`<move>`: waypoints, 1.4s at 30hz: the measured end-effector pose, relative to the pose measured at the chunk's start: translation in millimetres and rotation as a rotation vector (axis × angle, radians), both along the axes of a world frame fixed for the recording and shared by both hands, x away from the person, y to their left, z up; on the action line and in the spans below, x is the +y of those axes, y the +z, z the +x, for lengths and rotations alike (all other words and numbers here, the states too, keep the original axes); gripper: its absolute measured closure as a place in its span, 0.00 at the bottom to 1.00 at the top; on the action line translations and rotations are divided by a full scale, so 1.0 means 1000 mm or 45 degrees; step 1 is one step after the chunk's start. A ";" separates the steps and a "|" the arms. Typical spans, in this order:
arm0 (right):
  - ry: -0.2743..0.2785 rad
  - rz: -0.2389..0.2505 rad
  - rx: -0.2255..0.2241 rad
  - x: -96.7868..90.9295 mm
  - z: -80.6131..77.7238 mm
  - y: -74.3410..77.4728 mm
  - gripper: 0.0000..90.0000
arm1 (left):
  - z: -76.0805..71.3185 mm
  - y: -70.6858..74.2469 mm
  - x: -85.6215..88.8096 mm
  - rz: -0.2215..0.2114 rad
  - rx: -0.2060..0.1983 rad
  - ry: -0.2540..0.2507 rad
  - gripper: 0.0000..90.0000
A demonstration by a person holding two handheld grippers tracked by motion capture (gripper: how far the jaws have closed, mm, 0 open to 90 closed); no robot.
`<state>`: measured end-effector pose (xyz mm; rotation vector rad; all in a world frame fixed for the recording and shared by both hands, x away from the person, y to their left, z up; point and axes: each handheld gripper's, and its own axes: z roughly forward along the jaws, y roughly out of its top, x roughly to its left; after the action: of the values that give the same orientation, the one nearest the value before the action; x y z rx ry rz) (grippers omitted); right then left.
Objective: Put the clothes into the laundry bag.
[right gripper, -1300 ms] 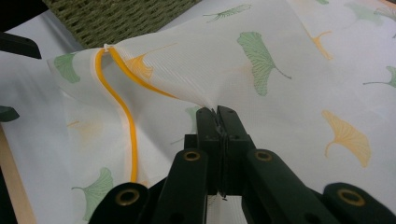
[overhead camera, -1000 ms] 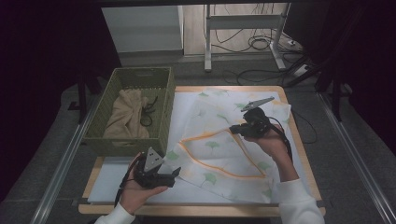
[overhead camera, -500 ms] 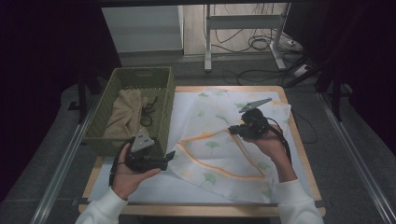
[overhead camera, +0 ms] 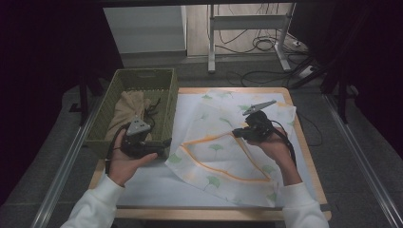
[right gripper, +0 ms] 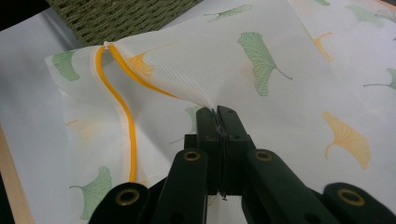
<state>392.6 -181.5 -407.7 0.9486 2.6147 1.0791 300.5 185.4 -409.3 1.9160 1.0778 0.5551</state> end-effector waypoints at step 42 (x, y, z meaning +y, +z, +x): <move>-0.013 -0.031 0.004 0.003 0.000 -0.004 0.98 | 0.088 -0.002 0.043 0.030 0.109 0.241 0.20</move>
<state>393.1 -178.3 -411.9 0.9580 2.6167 1.0421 388.3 228.4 -411.1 1.8841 1.3229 0.5967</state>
